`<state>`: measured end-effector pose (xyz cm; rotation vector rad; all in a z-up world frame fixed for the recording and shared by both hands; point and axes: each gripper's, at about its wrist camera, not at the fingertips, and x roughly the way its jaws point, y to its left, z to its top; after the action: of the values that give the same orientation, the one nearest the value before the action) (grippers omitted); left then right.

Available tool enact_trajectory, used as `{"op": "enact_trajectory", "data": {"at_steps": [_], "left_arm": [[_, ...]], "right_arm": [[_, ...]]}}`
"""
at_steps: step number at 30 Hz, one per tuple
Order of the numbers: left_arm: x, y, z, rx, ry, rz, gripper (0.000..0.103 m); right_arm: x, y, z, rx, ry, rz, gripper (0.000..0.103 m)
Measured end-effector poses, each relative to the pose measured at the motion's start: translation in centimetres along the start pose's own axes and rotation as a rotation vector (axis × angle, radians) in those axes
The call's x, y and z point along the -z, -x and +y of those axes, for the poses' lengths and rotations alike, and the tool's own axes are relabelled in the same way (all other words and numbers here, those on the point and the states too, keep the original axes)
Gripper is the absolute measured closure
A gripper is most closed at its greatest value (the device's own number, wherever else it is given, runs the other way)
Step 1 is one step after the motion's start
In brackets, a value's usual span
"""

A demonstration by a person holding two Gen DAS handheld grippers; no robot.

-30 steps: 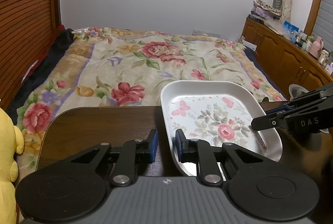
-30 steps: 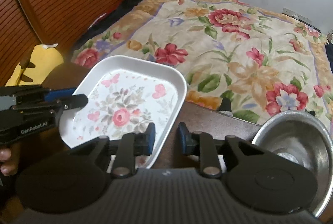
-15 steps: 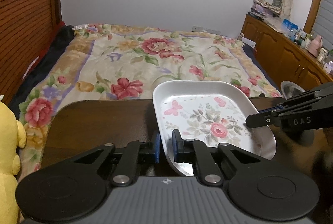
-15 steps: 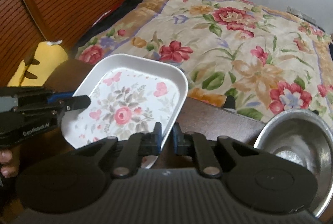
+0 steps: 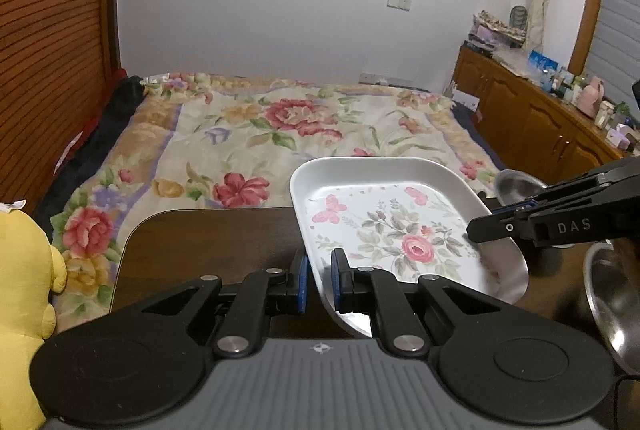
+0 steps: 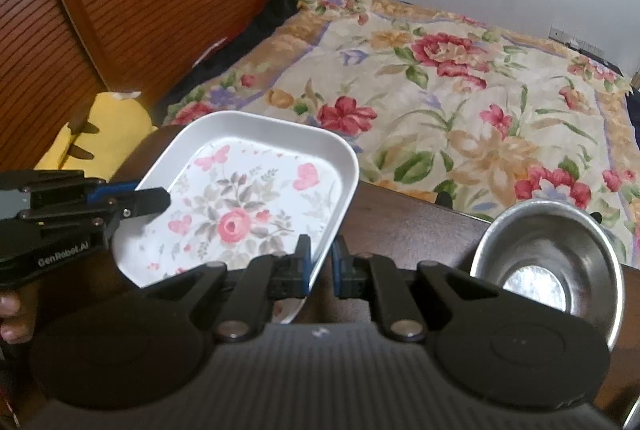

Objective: Organize plates and bowls

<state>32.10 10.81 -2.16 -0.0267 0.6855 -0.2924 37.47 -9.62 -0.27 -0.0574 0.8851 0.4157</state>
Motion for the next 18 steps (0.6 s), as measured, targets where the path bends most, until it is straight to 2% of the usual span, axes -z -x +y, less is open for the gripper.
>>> {"op": "enact_trajectory", "data": {"at_steps": [18], "left_arm": [[1.0,6.8,-2.0,0.003,-0.048,-0.074,0.089]], "right_arm": [[2.2,5.8,2.2,0.01,0.008,-0.089,0.091]]}}
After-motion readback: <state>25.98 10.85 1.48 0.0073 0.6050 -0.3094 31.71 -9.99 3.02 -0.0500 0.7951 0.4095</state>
